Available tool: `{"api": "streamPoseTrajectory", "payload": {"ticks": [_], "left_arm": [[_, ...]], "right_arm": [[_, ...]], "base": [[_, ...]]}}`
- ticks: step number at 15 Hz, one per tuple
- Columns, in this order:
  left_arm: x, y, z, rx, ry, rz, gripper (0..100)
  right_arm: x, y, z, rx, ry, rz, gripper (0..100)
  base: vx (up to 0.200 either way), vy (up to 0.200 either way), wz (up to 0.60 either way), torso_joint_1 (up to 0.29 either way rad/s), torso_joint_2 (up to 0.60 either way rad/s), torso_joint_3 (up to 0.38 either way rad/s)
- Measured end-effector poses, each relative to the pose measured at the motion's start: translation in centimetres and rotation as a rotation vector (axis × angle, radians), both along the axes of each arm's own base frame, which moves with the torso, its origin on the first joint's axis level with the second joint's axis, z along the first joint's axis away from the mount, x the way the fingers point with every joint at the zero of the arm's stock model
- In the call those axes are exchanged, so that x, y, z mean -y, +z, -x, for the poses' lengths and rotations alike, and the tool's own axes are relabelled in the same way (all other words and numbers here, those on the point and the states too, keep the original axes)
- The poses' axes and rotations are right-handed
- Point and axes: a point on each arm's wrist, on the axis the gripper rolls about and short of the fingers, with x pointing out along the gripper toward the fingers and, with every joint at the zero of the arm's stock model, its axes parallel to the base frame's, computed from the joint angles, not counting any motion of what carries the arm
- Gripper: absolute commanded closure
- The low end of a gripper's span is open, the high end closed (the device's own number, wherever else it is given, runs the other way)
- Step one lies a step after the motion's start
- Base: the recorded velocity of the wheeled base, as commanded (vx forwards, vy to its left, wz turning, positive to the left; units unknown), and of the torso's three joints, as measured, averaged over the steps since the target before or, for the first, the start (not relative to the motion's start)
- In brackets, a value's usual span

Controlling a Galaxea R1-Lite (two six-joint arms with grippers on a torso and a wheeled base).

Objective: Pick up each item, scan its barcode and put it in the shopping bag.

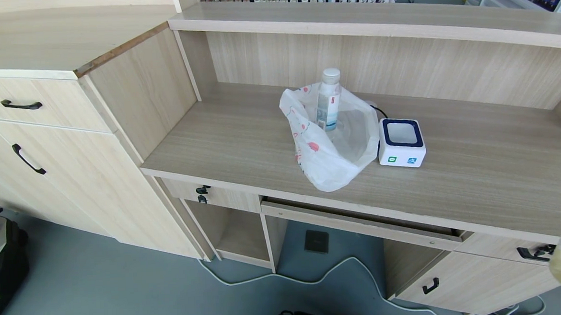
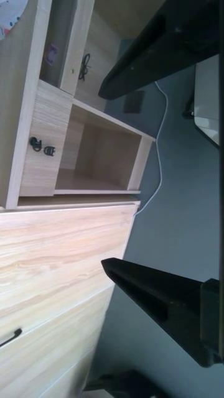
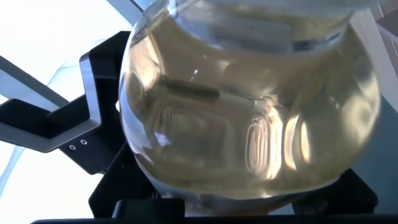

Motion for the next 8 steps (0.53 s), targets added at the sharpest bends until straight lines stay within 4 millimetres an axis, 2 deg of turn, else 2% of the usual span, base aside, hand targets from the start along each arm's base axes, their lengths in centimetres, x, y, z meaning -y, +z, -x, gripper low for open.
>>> {"api": "streamPoseTrajectory", "payload": {"ticks": [8], "left_arm": [[0.0, 0.0, 0.0, 0.0, 0.0, 0.0, 0]], "right_arm": [[-0.17, -0.07, -0.2, 0.004, 0.007, 0.004, 100]], "base": [[0.0, 0.0, 0.0, 0.0, 0.0, 0.0]]}}
